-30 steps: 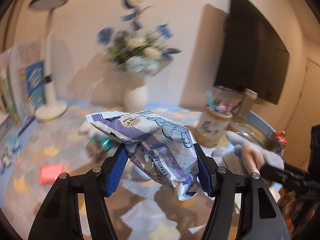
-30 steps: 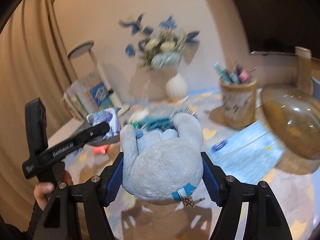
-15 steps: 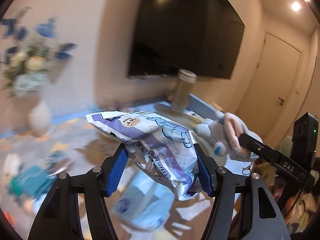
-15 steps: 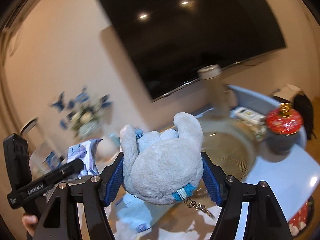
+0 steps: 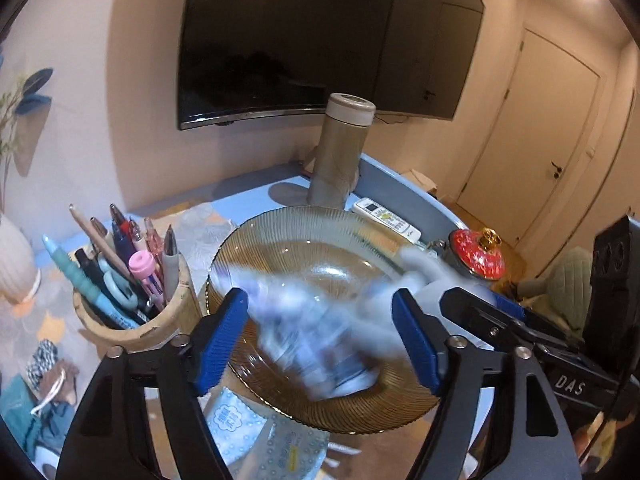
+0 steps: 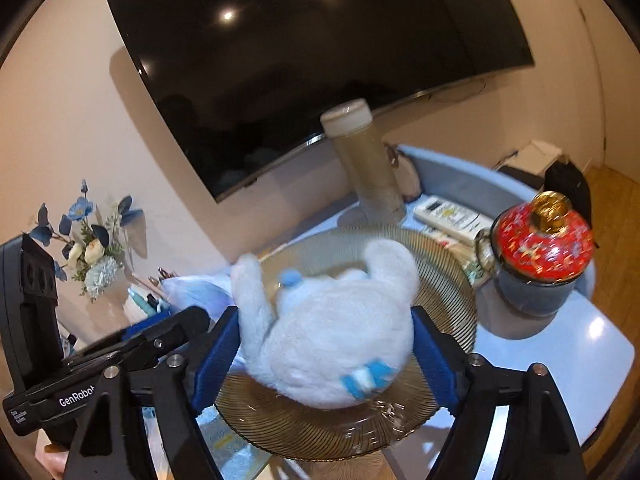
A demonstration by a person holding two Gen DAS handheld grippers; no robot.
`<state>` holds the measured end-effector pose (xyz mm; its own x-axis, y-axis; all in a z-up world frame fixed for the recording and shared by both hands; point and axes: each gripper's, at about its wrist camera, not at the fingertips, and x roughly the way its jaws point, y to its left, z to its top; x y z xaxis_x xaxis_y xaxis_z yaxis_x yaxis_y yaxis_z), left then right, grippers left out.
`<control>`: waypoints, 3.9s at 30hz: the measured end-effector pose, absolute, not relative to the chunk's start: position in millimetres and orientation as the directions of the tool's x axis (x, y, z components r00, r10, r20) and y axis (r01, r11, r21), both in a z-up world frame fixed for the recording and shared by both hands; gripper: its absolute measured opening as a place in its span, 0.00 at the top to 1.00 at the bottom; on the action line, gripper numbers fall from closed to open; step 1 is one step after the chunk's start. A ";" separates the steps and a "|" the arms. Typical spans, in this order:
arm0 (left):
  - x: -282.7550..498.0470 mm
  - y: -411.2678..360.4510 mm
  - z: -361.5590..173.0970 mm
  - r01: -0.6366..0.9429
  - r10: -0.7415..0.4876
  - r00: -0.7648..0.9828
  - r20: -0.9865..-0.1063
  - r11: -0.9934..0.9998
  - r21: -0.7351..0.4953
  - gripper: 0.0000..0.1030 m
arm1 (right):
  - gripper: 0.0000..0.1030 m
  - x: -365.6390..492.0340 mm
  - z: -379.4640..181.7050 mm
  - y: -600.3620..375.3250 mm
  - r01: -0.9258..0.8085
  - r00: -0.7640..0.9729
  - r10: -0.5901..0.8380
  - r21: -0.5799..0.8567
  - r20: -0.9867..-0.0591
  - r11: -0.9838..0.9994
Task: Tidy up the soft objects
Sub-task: 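Carry the bag and bunny to the glass tray and release both, then return both tools to the table, left tool toward the pink clay pack, then grasp the pink clay pack with the left tool while the right grasps the tape roll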
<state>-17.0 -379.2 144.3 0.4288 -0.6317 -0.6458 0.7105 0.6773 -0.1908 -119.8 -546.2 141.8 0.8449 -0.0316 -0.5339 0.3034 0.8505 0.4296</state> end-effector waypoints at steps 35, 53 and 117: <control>-73.7 73.1 80.1 0.020 -0.219 0.756 -0.616 0.949 -0.313 0.25 | 0.10 -106.6 113.4 -223.6 -0.183 0.721 0.281 0.217 -0.633 0.959; -61.3 110.9 18.6 -0.172 -0.130 0.702 -0.700 0.923 -0.343 0.21 | 0.10 -58.3 35.9 -197.2 -0.180 0.607 0.317 0.262 -0.728 0.948; -41.9 27.7 14.4 0.196 -0.085 0.644 -0.760 0.979 0.057 0.20 | 0.10 -94.8 29.9 -207.8 -0.164 0.561 0.228 0.163 -0.795 0.973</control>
<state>-41.9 27.7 14.4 0.6440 -0.0848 -0.7603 0.1965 0.9788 0.0573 -94.8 -207.8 29.9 0.5613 0.2283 -0.7955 -0.1642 0.9728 0.1633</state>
